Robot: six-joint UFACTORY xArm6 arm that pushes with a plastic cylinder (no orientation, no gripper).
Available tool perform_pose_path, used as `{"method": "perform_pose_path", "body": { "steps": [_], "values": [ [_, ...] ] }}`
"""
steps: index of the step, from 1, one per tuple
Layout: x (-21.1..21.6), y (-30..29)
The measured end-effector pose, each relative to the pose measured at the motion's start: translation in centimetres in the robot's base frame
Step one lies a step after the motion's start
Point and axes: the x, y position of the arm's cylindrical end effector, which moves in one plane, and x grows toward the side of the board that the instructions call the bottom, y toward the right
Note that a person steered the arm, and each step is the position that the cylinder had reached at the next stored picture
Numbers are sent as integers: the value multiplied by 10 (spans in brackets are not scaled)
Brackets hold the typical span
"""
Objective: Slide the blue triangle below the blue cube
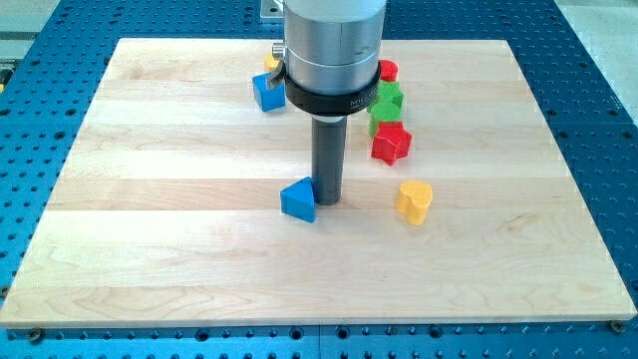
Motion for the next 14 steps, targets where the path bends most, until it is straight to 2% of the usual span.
{"method": "perform_pose_path", "body": {
  "steps": [1,2,3,4,5,6,8,9,10,13,14],
  "values": [
    [59,15],
    [85,27],
    [70,2],
    [14,-14],
    [14,-14],
    [17,-41],
    [65,-36],
    [47,-47],
    [-18,-47],
    [-13,-46],
    [-30,-58]
  ]
}}
